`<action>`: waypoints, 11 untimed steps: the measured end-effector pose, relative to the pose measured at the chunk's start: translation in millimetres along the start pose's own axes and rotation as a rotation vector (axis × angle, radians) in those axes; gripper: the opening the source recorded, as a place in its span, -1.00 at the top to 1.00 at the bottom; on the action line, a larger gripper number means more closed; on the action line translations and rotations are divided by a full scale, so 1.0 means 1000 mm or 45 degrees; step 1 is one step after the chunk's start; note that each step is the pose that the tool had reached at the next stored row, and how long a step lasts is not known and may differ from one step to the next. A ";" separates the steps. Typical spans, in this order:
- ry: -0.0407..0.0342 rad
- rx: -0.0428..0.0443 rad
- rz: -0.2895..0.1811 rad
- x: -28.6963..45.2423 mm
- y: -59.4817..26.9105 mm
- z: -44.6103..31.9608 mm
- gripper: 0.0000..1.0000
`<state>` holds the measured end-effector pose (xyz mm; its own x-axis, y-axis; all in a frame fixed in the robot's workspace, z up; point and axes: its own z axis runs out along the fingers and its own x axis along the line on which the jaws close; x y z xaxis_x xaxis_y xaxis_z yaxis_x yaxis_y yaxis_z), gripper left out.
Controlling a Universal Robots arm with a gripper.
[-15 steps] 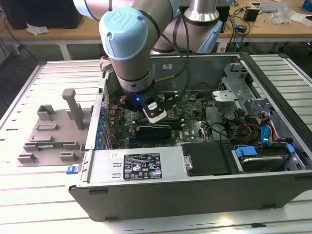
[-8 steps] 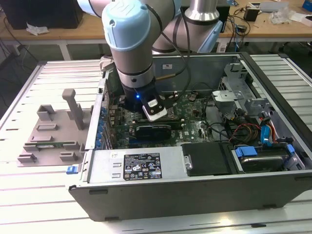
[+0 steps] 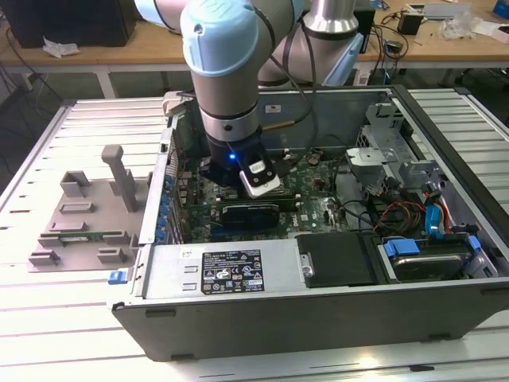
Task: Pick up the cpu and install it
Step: 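Install the second cpu locking lever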
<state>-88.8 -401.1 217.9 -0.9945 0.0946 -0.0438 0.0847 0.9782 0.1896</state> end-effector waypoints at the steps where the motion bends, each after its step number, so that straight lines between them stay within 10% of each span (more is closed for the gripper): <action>1: 0.0001 0.000 0.000 -0.0029 0.0002 0.0002 0.79; 11: 0.0004 0.010 0.000 -0.0200 0.0157 0.0039 0.79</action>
<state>-67.3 -386.9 217.9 -0.9946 0.0942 -0.0436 0.0848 0.9796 0.1822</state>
